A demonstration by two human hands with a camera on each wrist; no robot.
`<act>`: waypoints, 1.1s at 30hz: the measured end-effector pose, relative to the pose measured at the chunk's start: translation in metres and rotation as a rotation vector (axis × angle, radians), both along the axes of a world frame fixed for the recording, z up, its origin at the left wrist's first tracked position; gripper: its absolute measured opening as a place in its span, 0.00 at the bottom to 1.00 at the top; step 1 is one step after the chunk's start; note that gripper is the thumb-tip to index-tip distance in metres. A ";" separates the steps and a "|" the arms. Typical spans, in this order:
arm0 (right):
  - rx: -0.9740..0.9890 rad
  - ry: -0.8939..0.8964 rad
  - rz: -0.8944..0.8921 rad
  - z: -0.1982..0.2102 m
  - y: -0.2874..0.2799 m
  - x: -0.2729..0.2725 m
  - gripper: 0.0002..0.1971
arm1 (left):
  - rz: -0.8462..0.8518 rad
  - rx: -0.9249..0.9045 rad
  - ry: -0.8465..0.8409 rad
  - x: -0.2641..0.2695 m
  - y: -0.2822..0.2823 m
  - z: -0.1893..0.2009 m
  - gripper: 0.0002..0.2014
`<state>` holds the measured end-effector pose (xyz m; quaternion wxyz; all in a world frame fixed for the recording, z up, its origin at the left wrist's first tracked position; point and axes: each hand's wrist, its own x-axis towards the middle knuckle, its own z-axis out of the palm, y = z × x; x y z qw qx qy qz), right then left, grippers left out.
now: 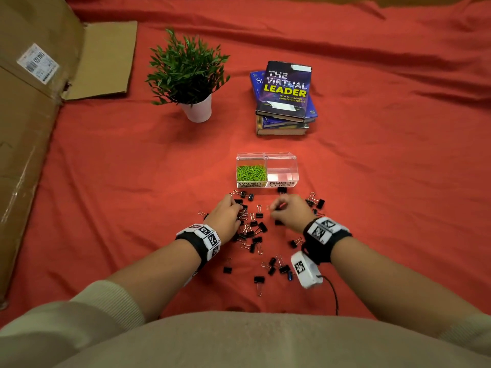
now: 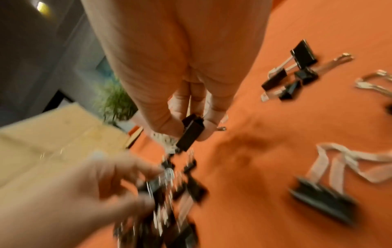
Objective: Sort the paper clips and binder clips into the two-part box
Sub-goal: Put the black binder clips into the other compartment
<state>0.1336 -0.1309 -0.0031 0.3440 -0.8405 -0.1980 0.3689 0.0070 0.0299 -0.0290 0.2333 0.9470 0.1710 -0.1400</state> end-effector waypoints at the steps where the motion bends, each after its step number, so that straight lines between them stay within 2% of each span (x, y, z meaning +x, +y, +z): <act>1: 0.040 0.011 -0.061 0.007 0.005 0.011 0.07 | 0.001 0.006 -0.001 0.000 0.000 0.000 0.19; 3: 0.099 -0.018 -0.152 0.019 0.016 0.035 0.07 | -0.004 0.029 -0.001 0.000 0.000 -0.001 0.18; 5: 0.121 -0.069 -0.181 0.029 0.027 0.053 0.02 | -0.003 0.059 0.010 0.000 -0.001 0.000 0.17; 10: 0.056 -0.186 -0.098 0.031 0.044 0.072 0.04 | 0.061 0.056 0.054 0.004 -0.002 0.002 0.18; 13: 0.051 -0.250 -0.069 0.025 0.039 0.080 0.07 | 0.098 0.029 0.074 0.007 -0.002 0.002 0.17; 16: 0.044 -0.310 -0.162 0.019 0.017 0.089 0.09 | 0.107 0.003 0.082 0.008 -0.004 0.002 0.15; 18: -0.057 -0.349 -0.177 0.010 -0.004 0.091 0.10 | 0.107 -0.023 0.093 0.009 -0.006 0.003 0.14; 22: -0.468 -0.350 0.076 -0.007 -0.037 0.076 0.21 | 0.113 -0.107 0.064 0.018 -0.010 0.010 0.10; 25: -0.472 -0.361 0.137 -0.015 -0.043 0.058 0.26 | 0.103 -0.159 0.002 0.034 -0.015 0.022 0.09; 30: -0.376 -0.358 0.145 -0.023 -0.042 0.041 0.13 | 0.121 -0.230 -0.126 0.074 -0.027 0.044 0.07; 33: -0.307 -0.314 0.190 -0.024 -0.044 0.038 0.09 | 0.132 -0.251 -0.188 0.103 -0.029 0.055 0.08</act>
